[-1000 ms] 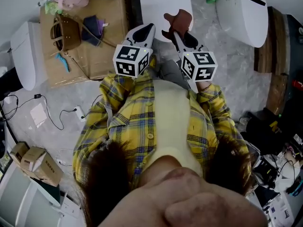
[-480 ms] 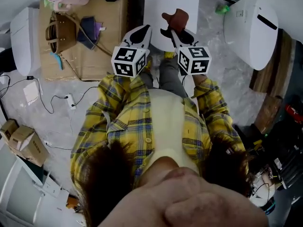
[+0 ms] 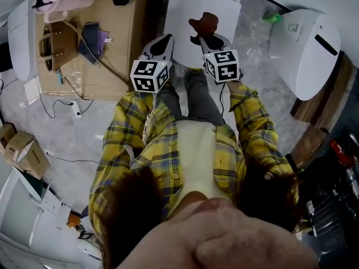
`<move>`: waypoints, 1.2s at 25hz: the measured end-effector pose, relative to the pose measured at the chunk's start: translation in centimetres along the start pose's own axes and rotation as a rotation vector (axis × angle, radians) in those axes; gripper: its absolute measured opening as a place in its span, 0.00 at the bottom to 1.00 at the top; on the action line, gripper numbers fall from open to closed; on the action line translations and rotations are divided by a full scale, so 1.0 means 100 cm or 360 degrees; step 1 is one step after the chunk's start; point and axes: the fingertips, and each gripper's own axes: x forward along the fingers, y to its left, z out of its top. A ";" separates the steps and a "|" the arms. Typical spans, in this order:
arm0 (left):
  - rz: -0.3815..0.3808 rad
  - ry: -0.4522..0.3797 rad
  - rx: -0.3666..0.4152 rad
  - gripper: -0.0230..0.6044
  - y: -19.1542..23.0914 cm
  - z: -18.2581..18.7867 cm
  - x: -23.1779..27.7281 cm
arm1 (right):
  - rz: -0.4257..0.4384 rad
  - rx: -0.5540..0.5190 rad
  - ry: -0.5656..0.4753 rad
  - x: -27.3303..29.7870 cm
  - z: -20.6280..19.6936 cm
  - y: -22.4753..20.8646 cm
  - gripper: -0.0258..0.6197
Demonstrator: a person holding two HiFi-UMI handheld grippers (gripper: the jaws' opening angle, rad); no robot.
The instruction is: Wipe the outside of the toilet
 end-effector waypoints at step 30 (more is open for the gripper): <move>0.0246 0.0149 -0.0014 0.05 0.065 -0.046 0.060 | 0.0179 -0.0346 0.0289 0.219 0.003 -0.020 0.17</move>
